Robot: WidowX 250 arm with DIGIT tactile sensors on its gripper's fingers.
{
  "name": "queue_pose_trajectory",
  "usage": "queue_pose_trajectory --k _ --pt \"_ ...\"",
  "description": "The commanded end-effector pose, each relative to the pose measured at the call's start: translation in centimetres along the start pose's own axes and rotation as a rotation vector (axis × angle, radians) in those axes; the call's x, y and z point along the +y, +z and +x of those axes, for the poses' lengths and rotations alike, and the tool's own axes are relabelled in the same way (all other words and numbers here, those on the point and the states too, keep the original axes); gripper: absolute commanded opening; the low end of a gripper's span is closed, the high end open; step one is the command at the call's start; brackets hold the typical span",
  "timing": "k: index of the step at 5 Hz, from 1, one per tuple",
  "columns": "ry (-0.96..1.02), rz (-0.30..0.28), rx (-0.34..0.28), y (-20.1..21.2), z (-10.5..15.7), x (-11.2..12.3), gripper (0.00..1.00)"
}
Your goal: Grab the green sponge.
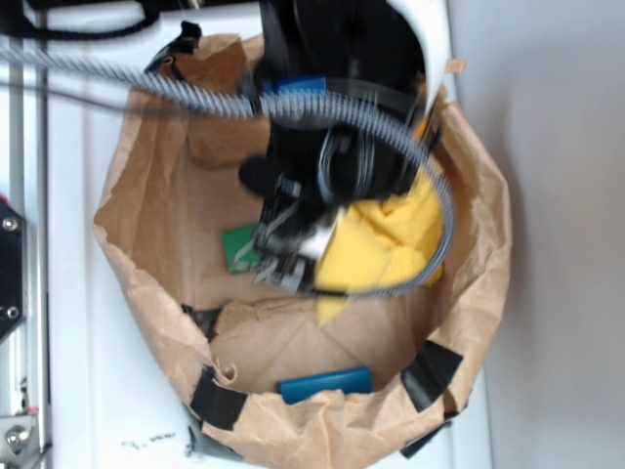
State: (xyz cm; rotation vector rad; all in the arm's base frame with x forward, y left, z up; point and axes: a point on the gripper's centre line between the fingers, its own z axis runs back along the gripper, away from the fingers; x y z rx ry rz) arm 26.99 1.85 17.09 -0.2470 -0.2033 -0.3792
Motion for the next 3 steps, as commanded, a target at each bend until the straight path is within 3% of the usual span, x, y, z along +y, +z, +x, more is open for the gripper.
queue_pose_trajectory --k 1,2,3 --pt "0.291 0.347 0.074 5.6 -0.8 0.2 0.0" --pt "0.182 0.295 0.137 6.3 -2.8 0.0 0.0" --pt "0.056 0.253 0.085 5.5 -3.3 -0.9 0.0"
